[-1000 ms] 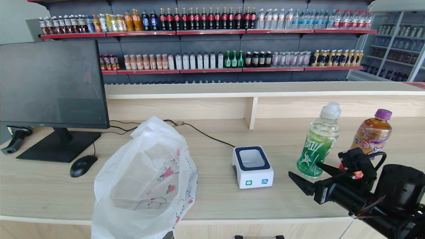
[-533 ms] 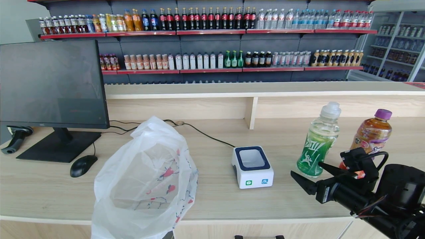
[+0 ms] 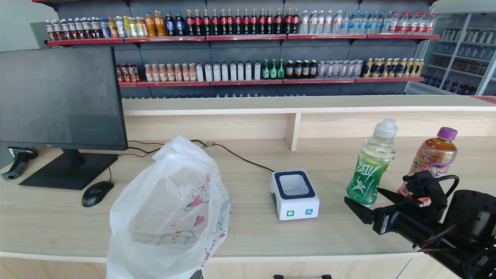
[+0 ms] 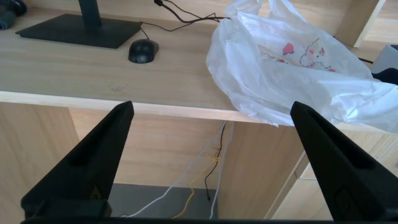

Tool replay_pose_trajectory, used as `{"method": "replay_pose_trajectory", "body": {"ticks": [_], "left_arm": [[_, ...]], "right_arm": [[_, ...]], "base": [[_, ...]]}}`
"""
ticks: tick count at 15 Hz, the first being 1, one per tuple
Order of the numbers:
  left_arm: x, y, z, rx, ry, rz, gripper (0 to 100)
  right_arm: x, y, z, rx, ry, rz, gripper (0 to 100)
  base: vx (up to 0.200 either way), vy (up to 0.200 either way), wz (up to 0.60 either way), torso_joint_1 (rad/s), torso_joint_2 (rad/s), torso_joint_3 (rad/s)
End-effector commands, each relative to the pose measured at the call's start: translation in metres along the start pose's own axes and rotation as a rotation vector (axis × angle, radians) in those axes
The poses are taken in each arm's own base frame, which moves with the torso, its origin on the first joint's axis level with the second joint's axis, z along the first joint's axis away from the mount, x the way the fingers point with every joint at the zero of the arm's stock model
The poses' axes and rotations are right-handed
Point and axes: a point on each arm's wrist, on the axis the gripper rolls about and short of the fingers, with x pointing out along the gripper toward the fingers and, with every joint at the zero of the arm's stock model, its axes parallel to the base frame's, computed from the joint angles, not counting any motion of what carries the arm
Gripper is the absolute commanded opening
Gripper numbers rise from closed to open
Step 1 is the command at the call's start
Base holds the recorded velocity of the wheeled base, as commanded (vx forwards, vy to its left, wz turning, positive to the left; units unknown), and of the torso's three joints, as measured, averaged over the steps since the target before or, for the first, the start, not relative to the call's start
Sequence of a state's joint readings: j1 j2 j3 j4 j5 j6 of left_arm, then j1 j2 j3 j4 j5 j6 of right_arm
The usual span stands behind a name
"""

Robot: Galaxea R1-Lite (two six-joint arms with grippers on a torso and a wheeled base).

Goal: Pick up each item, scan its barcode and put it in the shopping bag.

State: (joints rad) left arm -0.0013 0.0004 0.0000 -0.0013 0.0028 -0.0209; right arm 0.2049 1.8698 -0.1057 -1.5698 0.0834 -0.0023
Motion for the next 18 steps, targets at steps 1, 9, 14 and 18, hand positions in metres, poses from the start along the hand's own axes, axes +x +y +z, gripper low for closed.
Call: {"method": "replay_pose_trajectory", "body": {"ticks": [1, 9, 14, 18], "left_arm": [[0.000, 0.000, 0.000, -0.001, -0.001, 0.000, 100], [0.000, 0.000, 0.000, -0.001, -0.001, 0.000, 100], [0.000, 0.000, 0.000, -0.001, -0.001, 0.000, 100], [0.000, 0.000, 0.000, -0.001, -0.001, 0.002, 100]], "right_arm": [[0.001, 0.000, 0.001, -0.001, -0.006, 0.000, 100], [0.006, -0.001, 0.001, 0.000, -0.009, 0.000, 100], [-0.001, -0.005, 0.004, 0.003, -0.023, -0.020, 100], [-0.023, 0.017, 0.015, -0.016, -0.072, 0.070, 100]], "base": [[0.000, 0.000, 0.00, 0.000, 0.00, 0.000], [0.000, 0.000, 0.00, 0.000, 0.00, 0.000], [0.000, 0.000, 0.00, 0.000, 0.00, 0.000], [0.000, 0.000, 0.00, 0.000, 0.00, 0.000]]}}
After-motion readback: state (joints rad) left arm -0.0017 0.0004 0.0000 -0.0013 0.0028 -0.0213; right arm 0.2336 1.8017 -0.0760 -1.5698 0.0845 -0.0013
